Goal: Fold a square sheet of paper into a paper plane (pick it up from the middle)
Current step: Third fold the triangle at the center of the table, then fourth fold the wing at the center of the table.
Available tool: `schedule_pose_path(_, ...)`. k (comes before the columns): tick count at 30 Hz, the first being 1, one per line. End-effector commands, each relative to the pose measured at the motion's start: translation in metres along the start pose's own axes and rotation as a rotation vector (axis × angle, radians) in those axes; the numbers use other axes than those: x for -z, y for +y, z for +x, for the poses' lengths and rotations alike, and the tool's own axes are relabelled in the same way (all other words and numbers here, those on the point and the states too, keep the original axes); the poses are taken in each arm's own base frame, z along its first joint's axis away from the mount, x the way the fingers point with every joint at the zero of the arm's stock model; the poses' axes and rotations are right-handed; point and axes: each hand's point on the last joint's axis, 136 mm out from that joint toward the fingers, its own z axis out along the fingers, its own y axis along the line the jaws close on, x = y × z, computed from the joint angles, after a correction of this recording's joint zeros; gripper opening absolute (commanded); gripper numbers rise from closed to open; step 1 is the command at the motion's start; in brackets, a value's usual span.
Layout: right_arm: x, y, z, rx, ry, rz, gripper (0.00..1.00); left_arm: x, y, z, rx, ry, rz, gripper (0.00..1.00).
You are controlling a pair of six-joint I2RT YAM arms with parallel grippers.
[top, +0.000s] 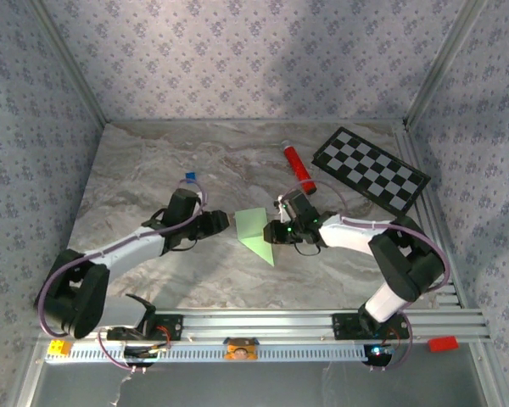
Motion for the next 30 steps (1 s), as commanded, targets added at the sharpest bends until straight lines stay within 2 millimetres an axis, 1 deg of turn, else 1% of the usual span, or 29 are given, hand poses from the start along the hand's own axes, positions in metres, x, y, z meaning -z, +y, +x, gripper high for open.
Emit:
schedule_pose_path(1,-0.002,0.0,-0.003,-0.001,0.013,-0.003,0.28,-0.004,-0.012,-0.004,0.01,0.021,0.044,0.51)
schedule_pose_path(7,-0.006,0.003,-0.002,-0.001,0.024,-0.03,0.27,-0.011,-0.012,-0.001,0.02,0.056,0.051,0.51)
schedule_pose_path(15,-0.003,0.005,-0.002,0.009,0.015,-0.041,0.12,-0.017,-0.011,0.001,0.028,0.085,0.044,0.5)
schedule_pose_path(18,0.001,0.006,-0.004,0.014,0.001,-0.047,0.08,-0.02,-0.013,0.001,0.035,0.096,0.051,0.5)
schedule_pose_path(26,0.007,0.011,-0.004,0.005,-0.025,-0.107,0.04,-0.026,-0.015,-0.001,0.049,0.117,0.054,0.51)
schedule_pose_path(30,0.009,0.015,-0.006,-0.017,-0.045,-0.163,0.03,-0.031,-0.017,0.003,0.075,0.148,0.067,0.52)
